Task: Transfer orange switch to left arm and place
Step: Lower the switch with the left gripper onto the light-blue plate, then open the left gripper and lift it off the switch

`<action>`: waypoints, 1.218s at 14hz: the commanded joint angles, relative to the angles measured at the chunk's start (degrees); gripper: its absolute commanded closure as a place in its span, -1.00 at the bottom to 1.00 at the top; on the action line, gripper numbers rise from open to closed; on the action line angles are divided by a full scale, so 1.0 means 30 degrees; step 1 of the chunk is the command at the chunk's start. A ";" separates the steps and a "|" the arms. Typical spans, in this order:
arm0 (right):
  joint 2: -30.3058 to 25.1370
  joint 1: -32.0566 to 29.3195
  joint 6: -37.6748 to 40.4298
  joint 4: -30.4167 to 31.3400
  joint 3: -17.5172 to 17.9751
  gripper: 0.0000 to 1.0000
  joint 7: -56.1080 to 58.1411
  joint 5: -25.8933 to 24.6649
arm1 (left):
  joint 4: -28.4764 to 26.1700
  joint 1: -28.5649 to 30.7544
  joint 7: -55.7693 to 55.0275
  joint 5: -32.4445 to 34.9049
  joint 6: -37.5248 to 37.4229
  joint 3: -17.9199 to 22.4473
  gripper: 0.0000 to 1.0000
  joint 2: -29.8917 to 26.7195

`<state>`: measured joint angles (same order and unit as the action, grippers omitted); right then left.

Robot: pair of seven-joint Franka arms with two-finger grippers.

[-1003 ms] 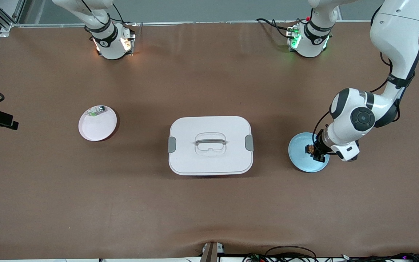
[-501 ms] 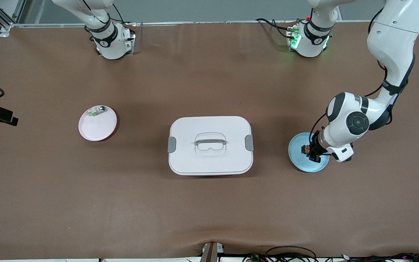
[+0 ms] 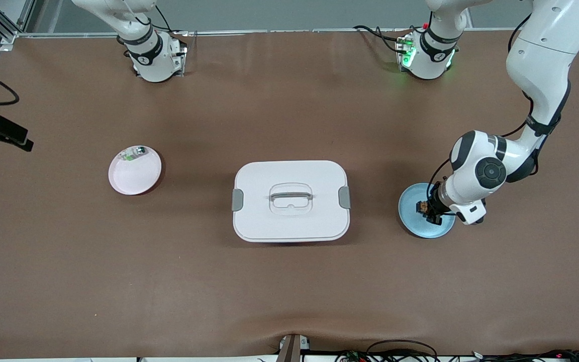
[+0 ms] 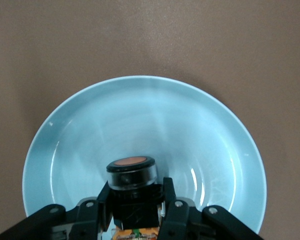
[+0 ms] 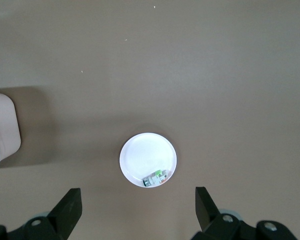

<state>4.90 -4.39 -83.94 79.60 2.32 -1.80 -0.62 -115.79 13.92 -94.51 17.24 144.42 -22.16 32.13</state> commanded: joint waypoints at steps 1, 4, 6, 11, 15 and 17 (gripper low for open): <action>-0.1309 0.0377 -0.0438 0.1415 -0.0070 -1.00 -0.0891 0.0060 | -0.0163 0.0105 -0.0488 0.0609 0.0374 0.0003 0.97 -0.0017; -0.1311 0.0322 -0.0175 0.1474 0.0017 -1.00 -0.1363 0.0089 | 0.0012 0.0134 -0.0285 0.1338 0.0374 -0.0026 -0.46 -0.0075; -0.1311 0.0292 -0.0233 0.1650 0.0018 -1.00 -0.1363 0.0089 | 0.0246 0.0105 -0.0486 0.1401 0.0374 -0.0026 -1.00 -0.0192; -0.1311 0.0175 -0.0233 0.1680 -0.0012 -1.00 -0.1334 0.0118 | 0.1240 -0.0011 -0.0605 0.1401 0.0170 -0.0027 -1.00 -0.0427; -0.1281 -0.0293 -0.0262 0.1709 -0.0012 -1.00 -0.1012 0.0147 | 0.2763 -0.0042 -0.0869 0.1429 -0.0823 -0.0026 -1.00 -0.0457; -0.1281 -0.0294 -0.0262 0.1855 -0.0012 -1.00 -0.0983 0.0177 | 0.3349 -0.0042 -0.0898 0.1430 -0.1644 -0.0026 -1.00 -0.0486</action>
<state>2.37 -4.29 -84.08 83.32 1.76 -5.02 -0.59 -107.32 14.01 -95.31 20.01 142.45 -22.18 31.55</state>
